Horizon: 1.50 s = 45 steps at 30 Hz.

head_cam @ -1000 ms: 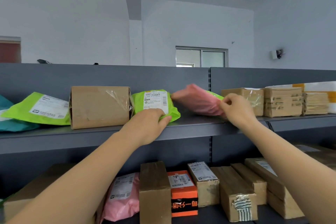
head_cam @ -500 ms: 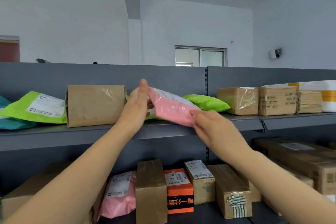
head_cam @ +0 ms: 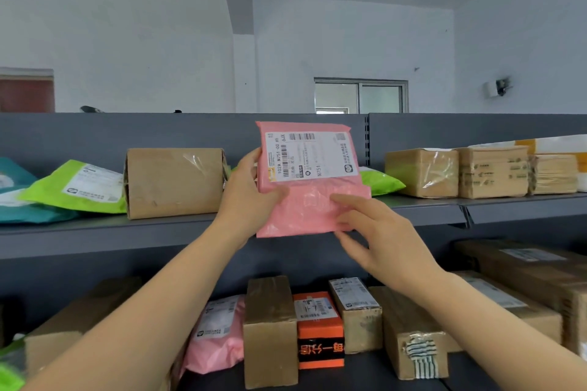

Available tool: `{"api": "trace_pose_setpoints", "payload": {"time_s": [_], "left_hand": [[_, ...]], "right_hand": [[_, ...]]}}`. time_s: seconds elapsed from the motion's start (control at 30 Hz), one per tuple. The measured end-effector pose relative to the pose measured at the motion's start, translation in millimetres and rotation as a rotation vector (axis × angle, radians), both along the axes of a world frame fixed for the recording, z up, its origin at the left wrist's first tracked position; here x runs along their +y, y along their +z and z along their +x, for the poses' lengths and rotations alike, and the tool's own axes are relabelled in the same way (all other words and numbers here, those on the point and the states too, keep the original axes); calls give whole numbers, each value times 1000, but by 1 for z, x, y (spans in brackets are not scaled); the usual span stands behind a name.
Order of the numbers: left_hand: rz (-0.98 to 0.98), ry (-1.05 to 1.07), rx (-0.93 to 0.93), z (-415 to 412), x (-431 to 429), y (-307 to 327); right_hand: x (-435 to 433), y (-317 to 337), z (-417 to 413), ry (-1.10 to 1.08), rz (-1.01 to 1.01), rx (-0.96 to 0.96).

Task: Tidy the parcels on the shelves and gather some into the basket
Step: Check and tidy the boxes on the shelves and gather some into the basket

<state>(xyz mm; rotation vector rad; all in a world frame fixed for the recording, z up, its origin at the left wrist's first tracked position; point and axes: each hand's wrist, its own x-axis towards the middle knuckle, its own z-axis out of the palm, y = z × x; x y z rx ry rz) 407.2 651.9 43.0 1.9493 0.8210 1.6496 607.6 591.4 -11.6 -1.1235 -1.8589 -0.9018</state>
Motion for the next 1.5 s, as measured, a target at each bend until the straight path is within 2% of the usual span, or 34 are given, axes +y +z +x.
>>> {"api": "trace_pose_setpoints", "payload": {"time_s": [0.17,0.27,0.4,0.63,0.93,1.03,1.23,1.37,1.5], "left_hand": [[62,43,-125,2,-1,10],[95,74,-199,1,-3,17],[101,118,-301,-3,-1,24],[63,144,-333,-2,-2,21],[86,171,-317,3,-3,20],[76,177,-317,8,-2,18],[68,187,-307,14,-1,15],[70,170,-309,15,0,17],[43,118,-360,14,-1,21]], "right_hand": [[-5,19,14,16,65,138],[-2,35,33,-70,72,187],[10,57,57,-194,-80,325],[46,81,72,-347,-468,289],[69,80,91,-439,-584,273],[74,77,97,-381,-551,333],[64,70,98,-257,-336,464],[42,64,100,-107,-219,629],[14,52,107,44,-213,822]]}}
